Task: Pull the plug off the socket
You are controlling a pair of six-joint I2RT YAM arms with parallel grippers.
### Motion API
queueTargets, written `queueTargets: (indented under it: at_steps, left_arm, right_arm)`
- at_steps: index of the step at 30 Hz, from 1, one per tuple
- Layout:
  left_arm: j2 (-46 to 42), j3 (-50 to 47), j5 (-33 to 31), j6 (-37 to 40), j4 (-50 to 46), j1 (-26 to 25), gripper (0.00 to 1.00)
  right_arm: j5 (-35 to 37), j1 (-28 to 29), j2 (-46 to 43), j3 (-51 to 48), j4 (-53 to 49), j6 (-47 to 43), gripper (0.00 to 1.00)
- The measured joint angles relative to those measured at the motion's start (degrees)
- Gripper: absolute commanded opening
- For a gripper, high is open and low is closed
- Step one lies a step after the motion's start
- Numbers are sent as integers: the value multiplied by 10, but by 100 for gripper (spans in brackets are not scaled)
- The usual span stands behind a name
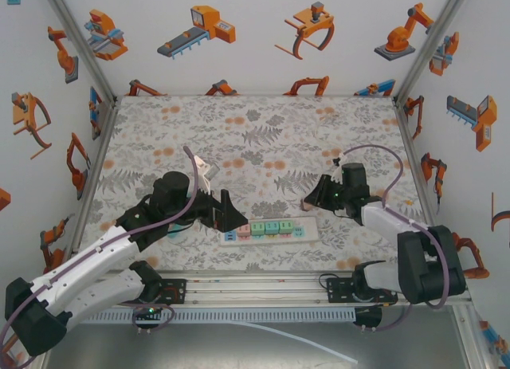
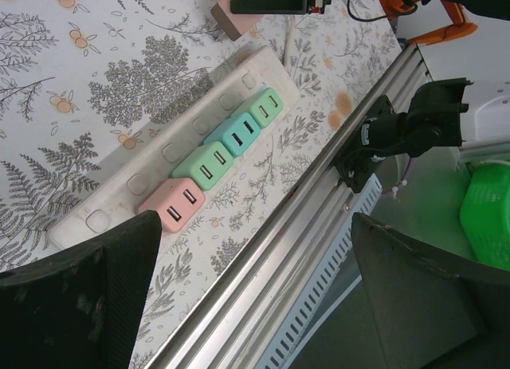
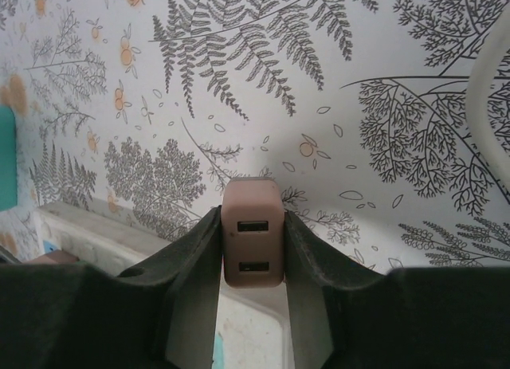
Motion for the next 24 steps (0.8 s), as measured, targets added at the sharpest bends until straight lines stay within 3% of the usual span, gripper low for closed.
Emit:
queueTargets:
  at_steps: [5,16,24]
  left_arm:
    - [0,0,-7,1,-1,0,95]
    - [-1,0,-64,3,-26,0,100]
    - [-18,0,-117,2,-53,0,97]
  right_arm:
    - [5,-3,12,-6,9,-1,54]
    - [33,-3,-3,-6,-19,-28,59]
    - [38,-3,-101,25,-91,-91,58]
